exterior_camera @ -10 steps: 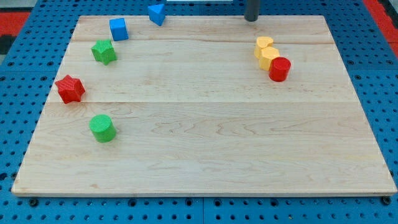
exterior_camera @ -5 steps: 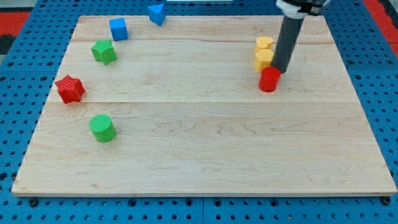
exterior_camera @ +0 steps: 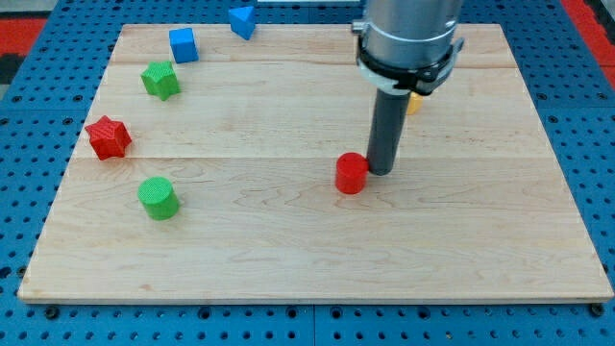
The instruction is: Move the red circle to the right side of the green circle
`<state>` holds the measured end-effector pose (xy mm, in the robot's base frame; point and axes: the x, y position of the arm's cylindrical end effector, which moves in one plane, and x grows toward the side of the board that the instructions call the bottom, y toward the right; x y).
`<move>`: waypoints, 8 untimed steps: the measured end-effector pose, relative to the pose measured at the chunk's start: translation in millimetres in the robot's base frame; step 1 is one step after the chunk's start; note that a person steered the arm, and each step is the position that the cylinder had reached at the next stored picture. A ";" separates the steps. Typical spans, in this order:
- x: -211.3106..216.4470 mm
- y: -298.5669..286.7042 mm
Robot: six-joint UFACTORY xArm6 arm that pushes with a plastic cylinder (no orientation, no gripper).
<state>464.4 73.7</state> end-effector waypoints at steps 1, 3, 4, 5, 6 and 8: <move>-0.3 12.4; 10.5 -46.0; 30.3 -85.6; 10.1 -39.9; -28.7 -50.4; -58.3 80.5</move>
